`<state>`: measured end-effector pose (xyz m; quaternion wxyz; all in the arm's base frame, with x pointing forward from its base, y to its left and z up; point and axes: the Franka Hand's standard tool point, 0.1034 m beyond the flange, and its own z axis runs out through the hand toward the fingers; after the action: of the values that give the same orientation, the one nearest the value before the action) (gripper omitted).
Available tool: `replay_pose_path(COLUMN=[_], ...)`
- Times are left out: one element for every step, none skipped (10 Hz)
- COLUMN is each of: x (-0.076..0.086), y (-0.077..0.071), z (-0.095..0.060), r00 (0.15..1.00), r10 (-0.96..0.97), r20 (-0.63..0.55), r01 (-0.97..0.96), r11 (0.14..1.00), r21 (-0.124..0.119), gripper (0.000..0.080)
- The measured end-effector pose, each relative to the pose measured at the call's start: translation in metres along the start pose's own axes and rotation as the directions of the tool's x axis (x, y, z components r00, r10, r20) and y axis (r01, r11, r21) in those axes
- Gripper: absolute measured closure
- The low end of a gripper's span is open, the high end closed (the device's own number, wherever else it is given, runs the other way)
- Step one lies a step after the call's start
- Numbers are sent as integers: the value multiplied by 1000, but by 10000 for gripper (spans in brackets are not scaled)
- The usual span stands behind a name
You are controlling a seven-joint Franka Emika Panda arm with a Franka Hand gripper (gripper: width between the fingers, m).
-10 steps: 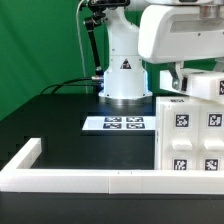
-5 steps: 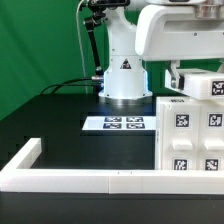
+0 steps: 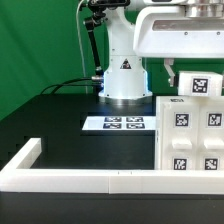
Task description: Assemble cabinet
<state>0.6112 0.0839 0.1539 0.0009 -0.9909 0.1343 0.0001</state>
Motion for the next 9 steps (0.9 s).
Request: replay_pose_path(x=[0, 0, 0, 0, 0, 0, 0, 0, 0], y=[0, -1, -1, 0, -1, 0, 0, 0, -1], z=[0, 0, 0, 0, 0, 0, 0, 0, 1], r00=[996, 988, 968, 950, 928, 898, 883, 835, 780], r10=[92, 156, 250, 312, 372, 440, 469, 549, 625], r20=[-5, -1, 7, 11, 13, 15, 16, 20, 25], r01=[-92, -156, -250, -312, -372, -440, -470, -550, -625], r11=[996, 988, 968, 950, 928, 898, 882, 835, 780], r21=[9, 16, 24, 27, 26, 25, 26, 25, 26], gripper=[253, 253, 253, 253, 253, 253, 253, 253, 253])
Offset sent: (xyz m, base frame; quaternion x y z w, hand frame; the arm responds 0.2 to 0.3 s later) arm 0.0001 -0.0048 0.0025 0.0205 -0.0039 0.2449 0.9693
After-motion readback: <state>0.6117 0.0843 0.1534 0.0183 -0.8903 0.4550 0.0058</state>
